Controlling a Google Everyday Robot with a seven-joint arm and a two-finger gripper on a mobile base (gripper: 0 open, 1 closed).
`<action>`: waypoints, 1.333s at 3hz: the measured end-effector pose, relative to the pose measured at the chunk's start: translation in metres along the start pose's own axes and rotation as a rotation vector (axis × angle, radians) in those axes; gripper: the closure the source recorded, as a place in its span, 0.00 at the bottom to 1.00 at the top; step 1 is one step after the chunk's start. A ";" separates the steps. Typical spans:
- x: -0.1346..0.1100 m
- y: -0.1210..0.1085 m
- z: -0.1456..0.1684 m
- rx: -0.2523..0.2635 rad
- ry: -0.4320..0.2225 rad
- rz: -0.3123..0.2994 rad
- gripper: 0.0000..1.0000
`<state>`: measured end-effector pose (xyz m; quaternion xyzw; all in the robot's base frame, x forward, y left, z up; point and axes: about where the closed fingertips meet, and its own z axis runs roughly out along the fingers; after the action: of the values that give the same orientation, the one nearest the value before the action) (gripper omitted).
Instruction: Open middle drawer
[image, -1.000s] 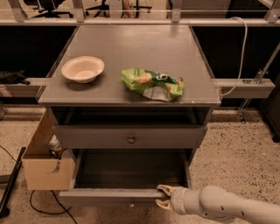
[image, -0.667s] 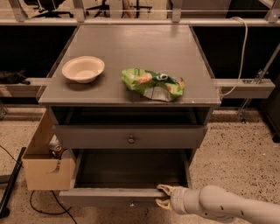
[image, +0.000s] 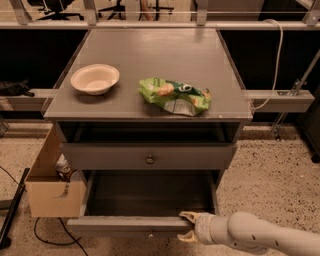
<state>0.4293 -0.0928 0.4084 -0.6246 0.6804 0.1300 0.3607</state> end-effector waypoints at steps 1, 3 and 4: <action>0.000 0.000 0.000 0.000 0.000 0.000 0.01; 0.000 0.003 -0.001 -0.001 -0.006 0.000 0.26; 0.002 0.021 -0.005 -0.011 -0.047 0.000 0.50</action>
Offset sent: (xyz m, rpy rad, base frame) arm 0.0000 0.0000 0.0000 0.0000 0.0000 0.0000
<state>0.4078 -0.0933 0.4046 -0.6232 0.6709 0.1485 0.3734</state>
